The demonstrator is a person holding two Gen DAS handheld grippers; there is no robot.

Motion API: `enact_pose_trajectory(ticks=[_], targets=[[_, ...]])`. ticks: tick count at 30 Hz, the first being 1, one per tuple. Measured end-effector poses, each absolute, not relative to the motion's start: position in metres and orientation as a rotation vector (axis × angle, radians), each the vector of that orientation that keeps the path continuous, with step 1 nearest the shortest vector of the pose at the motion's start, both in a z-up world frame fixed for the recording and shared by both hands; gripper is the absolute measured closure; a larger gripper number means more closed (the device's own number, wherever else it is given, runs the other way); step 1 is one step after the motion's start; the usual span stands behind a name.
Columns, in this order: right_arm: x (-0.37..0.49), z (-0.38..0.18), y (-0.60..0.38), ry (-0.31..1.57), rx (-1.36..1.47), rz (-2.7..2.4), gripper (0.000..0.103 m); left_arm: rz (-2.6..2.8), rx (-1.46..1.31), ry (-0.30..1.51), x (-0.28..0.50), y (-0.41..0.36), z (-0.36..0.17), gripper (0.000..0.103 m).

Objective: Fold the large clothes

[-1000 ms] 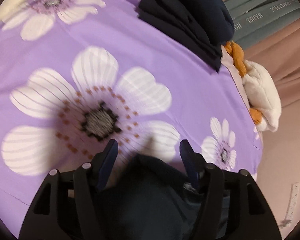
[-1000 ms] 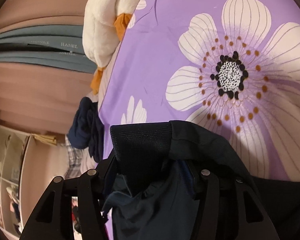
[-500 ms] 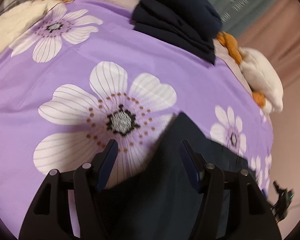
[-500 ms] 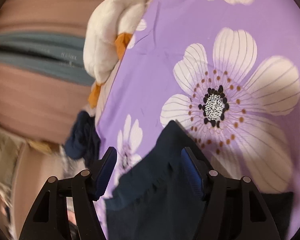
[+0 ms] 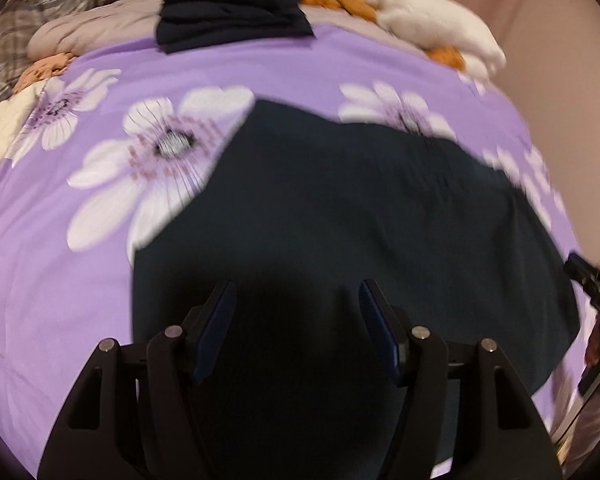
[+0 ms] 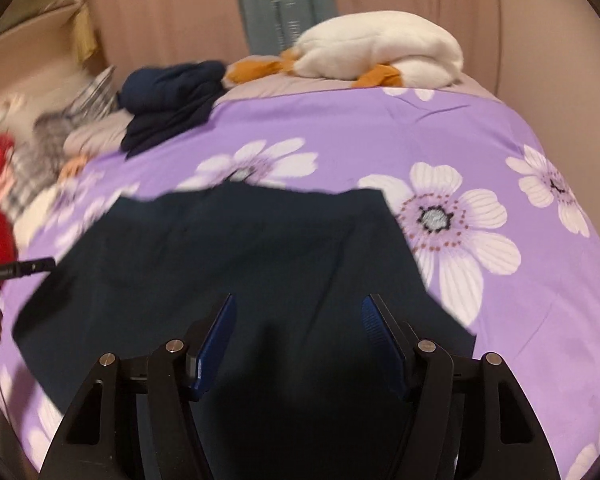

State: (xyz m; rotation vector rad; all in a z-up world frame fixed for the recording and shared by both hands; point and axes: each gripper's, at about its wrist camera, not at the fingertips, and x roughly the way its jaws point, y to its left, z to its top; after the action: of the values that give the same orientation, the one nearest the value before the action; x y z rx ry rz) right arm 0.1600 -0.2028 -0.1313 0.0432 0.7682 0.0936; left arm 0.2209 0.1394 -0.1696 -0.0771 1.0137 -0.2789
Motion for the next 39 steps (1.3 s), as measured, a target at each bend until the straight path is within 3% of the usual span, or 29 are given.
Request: enact_pose_trajectory(ticks=[7,28,31,33,39], targets=[[0.129,-0.168,-0.2,0.829,0.04,0.056,0.035,-0.263,0.03,1.014,0.185,0.133,-0.197,0.037],[0.089,-0.169,-0.214,0.853,0.184,0.034,0.035,-0.227,-0.003,1.013,0.149,0.139,-0.191,0.036],[0.083,-0.165,-0.214,0.859,0.176,0.032,0.035,-0.231,-0.023,1.023,0.143,0.144,-0.186,0.033],[0.079,-0.161,-0.213,0.86,0.154,0.029,0.035,-0.238,-0.044,1.024,0.14,0.15,-0.181,0.026],[0.088,-0.141,-0.21,0.82,0.104,0.05,0.035,-0.243,-0.06,0.996,0.147,0.159,-0.165,0.024]])
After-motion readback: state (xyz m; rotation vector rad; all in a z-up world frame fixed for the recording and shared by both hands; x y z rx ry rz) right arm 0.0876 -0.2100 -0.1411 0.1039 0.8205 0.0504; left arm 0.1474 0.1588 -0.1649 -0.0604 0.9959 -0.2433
